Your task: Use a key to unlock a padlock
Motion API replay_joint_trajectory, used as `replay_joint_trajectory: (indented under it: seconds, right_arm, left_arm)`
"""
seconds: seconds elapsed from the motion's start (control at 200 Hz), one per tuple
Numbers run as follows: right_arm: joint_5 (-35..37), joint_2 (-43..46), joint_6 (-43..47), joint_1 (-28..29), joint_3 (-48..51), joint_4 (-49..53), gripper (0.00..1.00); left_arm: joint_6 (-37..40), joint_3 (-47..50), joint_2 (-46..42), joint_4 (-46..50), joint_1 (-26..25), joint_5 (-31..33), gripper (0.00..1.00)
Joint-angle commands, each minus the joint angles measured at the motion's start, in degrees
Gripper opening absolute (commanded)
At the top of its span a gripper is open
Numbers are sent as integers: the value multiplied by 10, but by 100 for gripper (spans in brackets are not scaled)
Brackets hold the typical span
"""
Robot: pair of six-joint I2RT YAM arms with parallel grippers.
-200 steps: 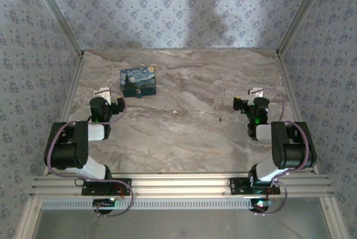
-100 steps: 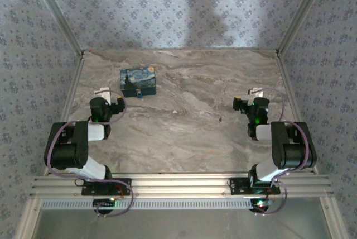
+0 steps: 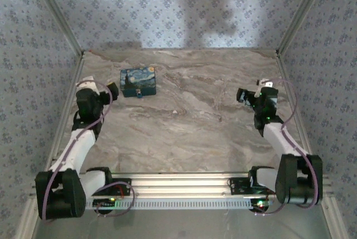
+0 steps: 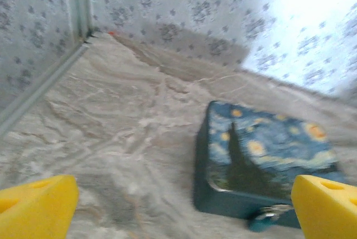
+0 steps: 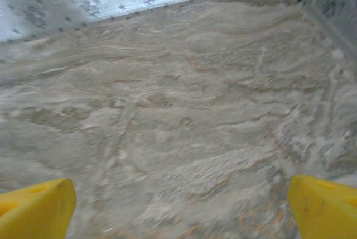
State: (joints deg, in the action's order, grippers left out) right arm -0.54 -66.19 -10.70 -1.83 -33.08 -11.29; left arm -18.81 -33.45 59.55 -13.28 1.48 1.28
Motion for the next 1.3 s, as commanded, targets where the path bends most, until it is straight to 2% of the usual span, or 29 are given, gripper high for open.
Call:
replay_joint_trajectory:
  seconds: [0.0, 0.085, 0.245, 0.325, 0.445, 0.7, 0.904, 1.294]
  right_arm:
    - [-69, 36, -101, 28, -31, 200, 96]
    - [-84, 45, -128, 71, -46, 255, 93]
    - [-79, 17, -134, 149, -76, 330, 88]
    - [-75, -10, -133, 168, -79, 342, 85]
    - [-70, -61, -123, 175, -87, 359, 74]
    - [-61, -156, -87, 190, -126, 366, 53]
    - [-25, -213, -68, 198, -161, 369, 42]
    - [0, -262, -61, 207, -178, 372, 32]
  left_arm:
    - [-133, -22, -13, 121, -11, -88, 98]
    - [-186, -18, -12, 118, -44, -123, 98]
    - [-235, -15, 11, 84, -143, -121, 98]
    - [-245, -21, 32, 66, -186, -115, 98]
    - [-249, -37, 66, 42, -223, -110, 98]
    - [-244, -56, 97, 32, -239, -109, 98]
    - [-244, -55, 95, 36, -240, -105, 98]
    - [-244, -55, 90, 40, -241, -99, 98]
